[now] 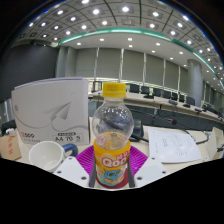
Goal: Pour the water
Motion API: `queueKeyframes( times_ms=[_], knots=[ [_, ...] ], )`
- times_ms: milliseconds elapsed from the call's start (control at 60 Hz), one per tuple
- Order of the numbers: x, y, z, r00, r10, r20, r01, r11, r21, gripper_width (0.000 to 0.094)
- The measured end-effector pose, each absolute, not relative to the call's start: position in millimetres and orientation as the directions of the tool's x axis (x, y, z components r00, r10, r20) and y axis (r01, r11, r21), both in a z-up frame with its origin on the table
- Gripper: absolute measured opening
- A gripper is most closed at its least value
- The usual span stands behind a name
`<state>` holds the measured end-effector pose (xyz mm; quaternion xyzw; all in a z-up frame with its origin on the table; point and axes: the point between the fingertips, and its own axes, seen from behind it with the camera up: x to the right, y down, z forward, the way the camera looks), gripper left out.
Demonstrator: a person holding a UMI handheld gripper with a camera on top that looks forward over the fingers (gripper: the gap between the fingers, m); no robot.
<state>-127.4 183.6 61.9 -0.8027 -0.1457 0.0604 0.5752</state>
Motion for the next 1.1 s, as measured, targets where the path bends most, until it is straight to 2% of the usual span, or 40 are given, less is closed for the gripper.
queueKeyframes(
  times_ms=[183, 217, 317, 367, 517, 750, 917, 1100],
  knots=[
    [-118.2, 180.8, 58.8, 0.966, 0.258, 0.026, 0.110, -0.313, -0.943, 0.0546],
    [-115.9, 180.0, 55.9, 0.968, 0.248, 0.033, 0.118, -0.338, -0.934, 0.0603],
    [-111.9, 169.3, 64.4, 0.976, 0.217, 0.033, 0.113, -0.367, -0.923, 0.0876],
    [-108.3, 157.0, 74.6, 0.980, 0.196, 0.038, 0.112, -0.383, -0.917, 0.0846],
    [-112.4, 89.8, 126.3, 0.990, 0.133, 0.044, 0.097, -0.422, -0.901, 0.0858],
    [-139.4, -86.2, 202.6, 0.997, 0.040, 0.066, 0.077, -0.501, -0.862, 0.0860],
    [-163.0, -184.0, 226.3, 0.997, 0.027, 0.069, 0.073, -0.527, -0.847, 0.0860],
    [-168.5, -241.0, 237.0, 0.996, 0.033, 0.087, 0.091, -0.525, -0.846, 0.0858]
  ],
)
